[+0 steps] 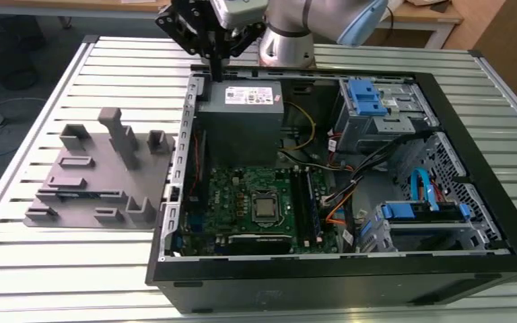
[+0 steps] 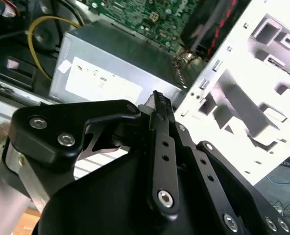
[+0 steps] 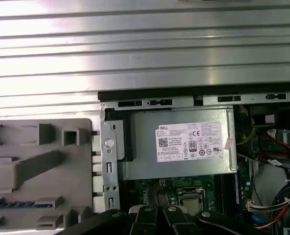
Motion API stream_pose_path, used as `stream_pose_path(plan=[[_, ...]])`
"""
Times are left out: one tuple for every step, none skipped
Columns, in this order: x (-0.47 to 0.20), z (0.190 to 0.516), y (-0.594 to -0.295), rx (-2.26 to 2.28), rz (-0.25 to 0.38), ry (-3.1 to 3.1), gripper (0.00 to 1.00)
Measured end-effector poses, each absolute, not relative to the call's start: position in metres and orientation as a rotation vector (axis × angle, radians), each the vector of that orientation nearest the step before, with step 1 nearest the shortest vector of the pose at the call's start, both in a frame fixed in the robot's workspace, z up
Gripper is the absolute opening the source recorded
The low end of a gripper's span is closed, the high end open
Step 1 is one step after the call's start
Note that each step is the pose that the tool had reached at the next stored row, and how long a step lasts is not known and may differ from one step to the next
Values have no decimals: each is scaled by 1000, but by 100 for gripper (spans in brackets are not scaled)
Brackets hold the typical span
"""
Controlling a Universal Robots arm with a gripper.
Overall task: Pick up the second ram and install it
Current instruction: 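Reach for the second ram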
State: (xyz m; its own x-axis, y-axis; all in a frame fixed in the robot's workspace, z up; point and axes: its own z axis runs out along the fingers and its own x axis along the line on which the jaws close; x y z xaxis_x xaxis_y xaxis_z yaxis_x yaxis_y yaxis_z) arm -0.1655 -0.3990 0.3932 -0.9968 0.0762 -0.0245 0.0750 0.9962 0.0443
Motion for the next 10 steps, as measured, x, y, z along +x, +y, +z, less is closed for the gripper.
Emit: stream_pose_path(plan=[[-169,393,-399,118,68,3112,11],[-174,393,-399,118,68,3112,11],[-178,393,-399,118,68,3113,11],[-182,393,-399,118,67,3113,11],[-185,393,-399,118,68,3112,11],[-188,392,-399,118,68,3112,11],[-191,392,-399,118,68,3112,11],[-193,392,-399,118,68,3112,11],[-195,392,-399,118,68,3112,11],[-197,391,-399,118,68,3112,11]])
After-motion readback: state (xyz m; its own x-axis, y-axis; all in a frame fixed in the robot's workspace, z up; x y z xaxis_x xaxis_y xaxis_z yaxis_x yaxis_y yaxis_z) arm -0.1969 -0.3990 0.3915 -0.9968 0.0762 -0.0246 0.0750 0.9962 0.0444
